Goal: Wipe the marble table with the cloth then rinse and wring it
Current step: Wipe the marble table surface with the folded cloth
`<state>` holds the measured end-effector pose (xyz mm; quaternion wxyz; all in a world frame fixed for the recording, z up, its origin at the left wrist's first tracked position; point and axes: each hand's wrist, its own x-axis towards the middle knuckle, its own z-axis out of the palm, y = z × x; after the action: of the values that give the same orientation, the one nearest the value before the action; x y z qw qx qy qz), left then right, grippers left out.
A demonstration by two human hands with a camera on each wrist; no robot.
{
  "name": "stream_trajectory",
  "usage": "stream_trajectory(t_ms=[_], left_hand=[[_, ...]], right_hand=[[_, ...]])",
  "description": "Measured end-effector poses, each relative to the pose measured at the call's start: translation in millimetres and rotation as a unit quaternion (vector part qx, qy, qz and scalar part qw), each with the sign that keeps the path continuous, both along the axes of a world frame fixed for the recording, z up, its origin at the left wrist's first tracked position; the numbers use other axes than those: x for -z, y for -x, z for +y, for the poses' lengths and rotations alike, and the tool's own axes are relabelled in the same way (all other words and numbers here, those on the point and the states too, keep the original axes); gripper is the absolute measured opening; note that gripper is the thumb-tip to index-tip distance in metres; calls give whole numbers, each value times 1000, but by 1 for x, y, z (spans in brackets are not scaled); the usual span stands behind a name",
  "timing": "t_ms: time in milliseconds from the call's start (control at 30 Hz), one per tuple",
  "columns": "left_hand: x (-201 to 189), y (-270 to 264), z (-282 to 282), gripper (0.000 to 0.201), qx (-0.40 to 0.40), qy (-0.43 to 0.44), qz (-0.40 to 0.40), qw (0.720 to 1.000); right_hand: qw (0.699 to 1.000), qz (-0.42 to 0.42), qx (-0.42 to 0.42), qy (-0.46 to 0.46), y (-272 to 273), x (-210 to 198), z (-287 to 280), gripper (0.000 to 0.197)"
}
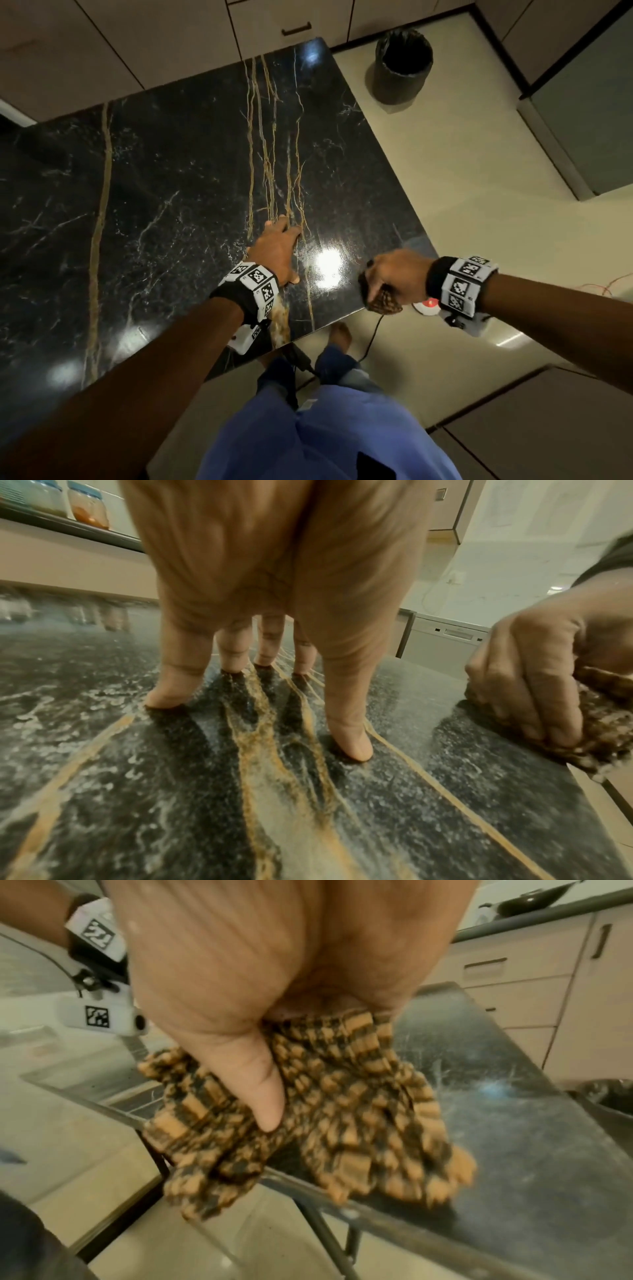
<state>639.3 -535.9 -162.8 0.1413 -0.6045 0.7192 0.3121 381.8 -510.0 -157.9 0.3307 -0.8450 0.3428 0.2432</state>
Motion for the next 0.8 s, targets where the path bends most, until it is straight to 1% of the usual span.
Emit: stream_trajectory(t_ms=[33,67,100,167,233,300,367,433,533,567,600,667,700,800], left_hand=[[-1,0,-1,102,-2,-2,-1,1000],[0,0,-1,102,-5,-2,-2,1000],[0,1,-1,103,-8,-1,-3,1000],[1,2,0,104,-11,3,-5,1000],[1,2,1,106,-14,8,-6,1000],[2,2,1,106,-12,16,-7,1000],[2,2,2,106,-9,23,-6,1000],[1,3,3,105,-14,27,-6,1000],[2,5,5,105,-20,23,-10,999],[3,6,4,106,-16,22,-11,1000],[4,7,5,108,-14,19,-12,1000],[5,10,6,108,-18,17,-13,1000],[5,12,8,105,-20,17,-14,1000],[2,26,15,97,-11,30,-15,999]], right_hand=[[1000,8,-16,-6,5,-3,-3,44],[1000,10,-13,-4,7,-5,-8,46],[1000,1,8,9,6,-7,-15,47],[996,-39,62,48,-6,-8,-29,46],[993,-68,64,65,-33,-6,-32,39],[994,-89,17,62,-61,-1,-21,37],[992,-103,-40,68,-74,5,-3,36],[988,-104,-85,72,-67,7,13,30],[988,-84,-124,28,-30,2,19,23],[991,-68,-114,15,-14,0,15,24],[995,-54,-87,8,3,-3,10,29],[997,-60,9,37,37,-5,-8,40],[993,-73,61,65,50,-7,-18,42],[967,-71,192,149,72,-2,-51,32]])
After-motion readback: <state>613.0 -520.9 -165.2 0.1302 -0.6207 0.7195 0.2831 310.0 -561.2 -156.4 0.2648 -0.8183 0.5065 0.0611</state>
